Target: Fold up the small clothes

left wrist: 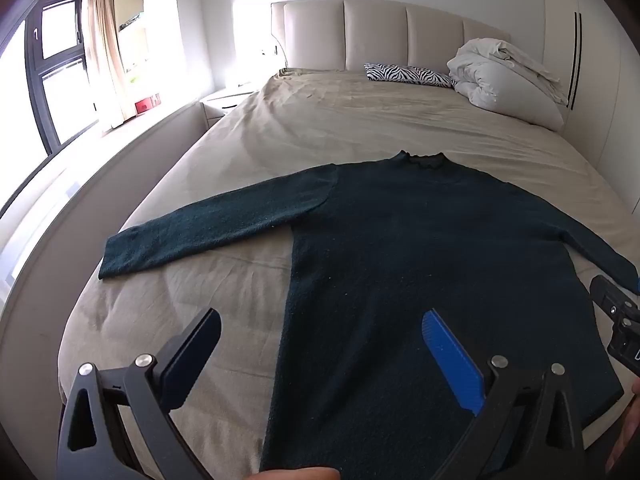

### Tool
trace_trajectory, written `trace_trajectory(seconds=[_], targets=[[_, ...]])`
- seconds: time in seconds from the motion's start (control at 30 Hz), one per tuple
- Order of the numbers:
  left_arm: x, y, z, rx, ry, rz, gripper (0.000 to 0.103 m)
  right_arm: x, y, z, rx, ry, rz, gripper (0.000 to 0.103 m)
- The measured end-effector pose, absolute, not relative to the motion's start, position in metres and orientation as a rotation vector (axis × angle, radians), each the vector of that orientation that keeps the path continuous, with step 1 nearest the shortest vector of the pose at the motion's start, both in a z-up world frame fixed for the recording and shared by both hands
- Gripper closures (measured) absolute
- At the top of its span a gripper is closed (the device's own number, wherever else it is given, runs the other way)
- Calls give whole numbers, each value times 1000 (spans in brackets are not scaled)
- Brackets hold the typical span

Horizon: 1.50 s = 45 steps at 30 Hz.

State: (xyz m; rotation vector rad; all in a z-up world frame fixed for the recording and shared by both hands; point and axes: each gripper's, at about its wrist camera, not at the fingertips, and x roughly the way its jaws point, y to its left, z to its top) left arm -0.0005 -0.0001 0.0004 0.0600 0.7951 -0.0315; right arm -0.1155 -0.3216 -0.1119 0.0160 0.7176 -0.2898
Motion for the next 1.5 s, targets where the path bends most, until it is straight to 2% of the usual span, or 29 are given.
trace_trajectory(seconds=[1.5], targets=[[0, -1, 0, 62, 796, -29, 0, -117, -322, -122, 18, 726, -288, 0]])
